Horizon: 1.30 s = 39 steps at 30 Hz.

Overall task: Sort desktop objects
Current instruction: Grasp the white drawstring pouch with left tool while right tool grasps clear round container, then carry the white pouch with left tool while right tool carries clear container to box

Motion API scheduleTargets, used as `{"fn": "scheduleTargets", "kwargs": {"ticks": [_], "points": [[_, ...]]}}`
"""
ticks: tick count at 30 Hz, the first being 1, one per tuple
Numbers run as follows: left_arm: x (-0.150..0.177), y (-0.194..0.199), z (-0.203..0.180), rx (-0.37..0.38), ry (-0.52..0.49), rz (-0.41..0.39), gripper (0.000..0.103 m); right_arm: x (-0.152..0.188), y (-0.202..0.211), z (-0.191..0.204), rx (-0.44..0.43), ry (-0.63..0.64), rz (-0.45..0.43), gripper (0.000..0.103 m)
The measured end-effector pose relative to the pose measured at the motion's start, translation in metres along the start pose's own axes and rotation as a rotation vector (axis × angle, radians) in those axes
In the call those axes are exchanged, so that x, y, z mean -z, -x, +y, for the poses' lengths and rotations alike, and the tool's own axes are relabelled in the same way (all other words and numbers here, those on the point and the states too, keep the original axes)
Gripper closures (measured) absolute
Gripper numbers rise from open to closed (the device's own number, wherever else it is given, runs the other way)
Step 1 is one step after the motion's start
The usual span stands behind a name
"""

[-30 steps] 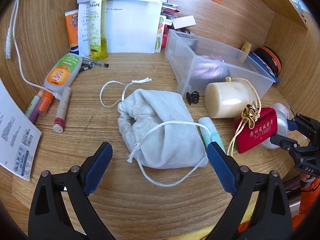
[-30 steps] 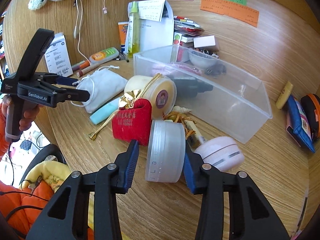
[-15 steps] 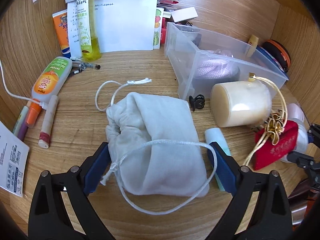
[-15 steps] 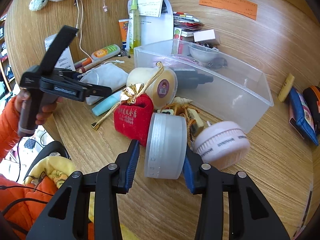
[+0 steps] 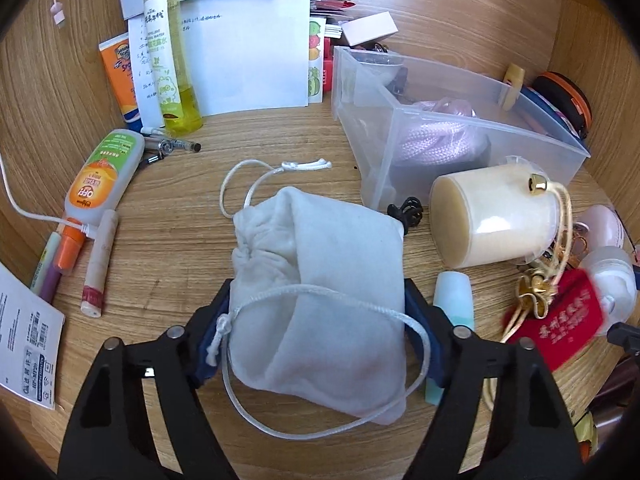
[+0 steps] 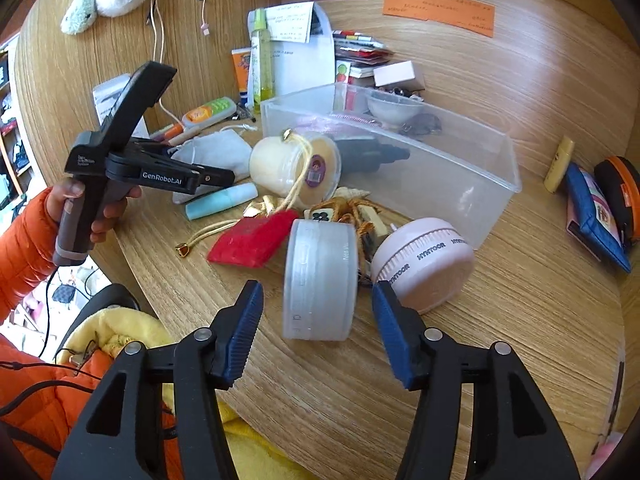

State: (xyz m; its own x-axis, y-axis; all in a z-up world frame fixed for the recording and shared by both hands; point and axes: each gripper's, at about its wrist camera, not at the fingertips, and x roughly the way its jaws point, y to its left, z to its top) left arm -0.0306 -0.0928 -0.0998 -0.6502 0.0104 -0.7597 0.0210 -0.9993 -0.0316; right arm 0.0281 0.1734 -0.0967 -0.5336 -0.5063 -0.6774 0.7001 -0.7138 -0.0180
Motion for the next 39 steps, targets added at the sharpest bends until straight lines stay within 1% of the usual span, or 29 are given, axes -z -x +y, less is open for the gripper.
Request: {"fn": "scheduleTargets", "kwargs": {"ticks": [5, 6, 8, 9, 10, 11, 15, 18, 23, 29, 34, 39], "points": [[0.004, 0.002, -0.006, -0.011, -0.024, -0.026, 0.038, 0.000, -0.002, -0.004, -0.003, -0.012, -0.006, 0.051], [0.005, 0.003, -0.006, -0.014, -0.027, -0.034, 0.040, 0.000, -0.005, -0.003, -0.003, -0.011, -0.006, 0.053], [0.006, 0.006, -0.007, -0.015, -0.033, -0.047, 0.043, -0.001, -0.011, -0.001, -0.006, -0.010, 0.002, 0.059], [0.007, 0.008, -0.007, -0.014, -0.039, -0.055, 0.046, -0.002, -0.014, 0.000, -0.009, -0.013, 0.007, 0.065], [0.007, 0.009, -0.007, -0.013, -0.041, -0.062, 0.047, -0.002, -0.017, -0.001, -0.011, -0.014, 0.011, 0.072], [0.007, 0.011, -0.007, -0.012, -0.040, -0.069, 0.050, -0.003, -0.020, -0.001, -0.006, -0.019, 0.014, 0.075], [0.007, 0.020, -0.003, 0.008, -0.022, -0.096, 0.061, -0.007, -0.021, -0.008, -0.024, -0.066, 0.001, 0.076], [0.006, 0.024, 0.000, 0.017, -0.006, -0.104, 0.065, -0.010, -0.015, -0.008, -0.016, -0.063, -0.027, 0.076], [0.005, 0.030, 0.004, 0.009, 0.019, -0.121, 0.067, -0.016, -0.006, -0.008, -0.012, -0.055, -0.044, 0.076], [-0.001, 0.049, 0.004, 0.003, 0.020, -0.172, 0.067, -0.021, 0.000, -0.014, -0.011, -0.065, -0.061, 0.076], [-0.010, 0.069, 0.001, 0.014, 0.019, -0.228, 0.067, -0.033, 0.011, -0.019, 0.004, -0.064, -0.095, 0.076], [-0.021, 0.079, -0.005, 0.023, 0.010, -0.263, 0.067, -0.049, 0.022, -0.029, 0.008, -0.081, -0.139, 0.076]]}}
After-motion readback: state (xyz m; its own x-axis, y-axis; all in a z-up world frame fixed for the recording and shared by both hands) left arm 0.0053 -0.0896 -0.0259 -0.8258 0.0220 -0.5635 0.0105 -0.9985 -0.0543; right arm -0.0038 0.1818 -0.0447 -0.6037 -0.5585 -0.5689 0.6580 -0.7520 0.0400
